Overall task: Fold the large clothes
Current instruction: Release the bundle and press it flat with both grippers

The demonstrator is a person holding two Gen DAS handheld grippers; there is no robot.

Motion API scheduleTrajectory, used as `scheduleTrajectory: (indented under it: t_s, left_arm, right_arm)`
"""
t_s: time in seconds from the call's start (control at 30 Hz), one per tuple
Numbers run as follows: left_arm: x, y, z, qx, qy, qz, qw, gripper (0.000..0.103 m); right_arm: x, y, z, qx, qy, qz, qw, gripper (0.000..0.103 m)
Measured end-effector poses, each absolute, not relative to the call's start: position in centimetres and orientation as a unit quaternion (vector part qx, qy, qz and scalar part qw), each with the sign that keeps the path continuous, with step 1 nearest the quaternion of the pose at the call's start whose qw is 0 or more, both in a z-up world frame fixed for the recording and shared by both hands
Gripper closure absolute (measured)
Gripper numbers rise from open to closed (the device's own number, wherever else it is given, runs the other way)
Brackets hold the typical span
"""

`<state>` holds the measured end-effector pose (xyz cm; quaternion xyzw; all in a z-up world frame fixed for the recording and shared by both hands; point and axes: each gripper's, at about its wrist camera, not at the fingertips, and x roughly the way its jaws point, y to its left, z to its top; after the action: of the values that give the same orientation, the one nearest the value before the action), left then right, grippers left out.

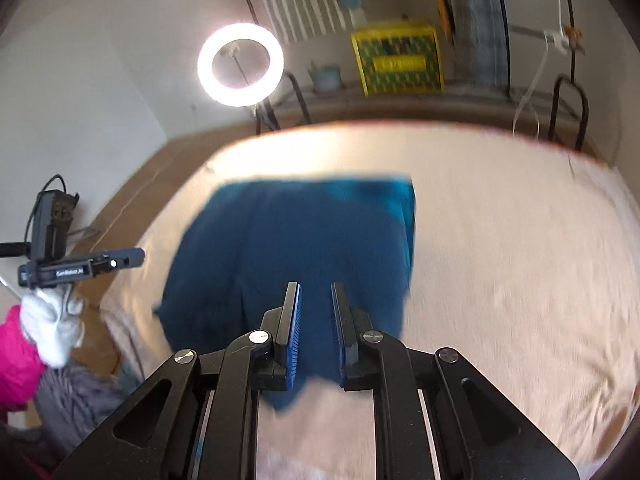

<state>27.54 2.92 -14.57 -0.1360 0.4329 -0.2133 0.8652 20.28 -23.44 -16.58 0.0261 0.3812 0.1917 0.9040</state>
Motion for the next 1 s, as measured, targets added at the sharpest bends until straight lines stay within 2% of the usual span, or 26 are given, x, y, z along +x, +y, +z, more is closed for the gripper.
scheduleTrajectory:
  t_s: [0.37, 0.6, 0.7, 0.87, 1.0]
  left_arm:
    - [38.2, -6.1, -15.5, -0.103, 0.442, -0.222, 0.863, 0.075]
    - [41.4, -7.8, -20.8, -0.063, 0.481, -0.218, 0.847, 0.074]
    - [41.0, -7.6, -22.4, -0.064, 0.469, -0.226, 0.852, 0.074]
    - [40.7, -7.0, -21.4, -0.072, 0.464, -0.23, 0.853, 0.075]
    - [39.5, -4.8, -17.9, -0.083, 0.403, -0.204, 0.888, 0.075]
  right_arm:
    - [29.7, -16.8, -20.9, 0.003, 0.412, 0.217, 0.885, 0.09]
    - [31.9, -16.3, -23.9, -0.018, 0.45, 0.212, 0.867, 0.09]
    - [32.2, -16.0, -25.6, -0.041, 0.469, 0.203, 0.859, 0.091]
    - [31.9, -16.2, -25.1, -0.036, 0.472, 0.201, 0.857, 0.091]
    - [31.2, -19.0, -21.8, 0.018, 0.437, 0.217, 0.873, 0.091]
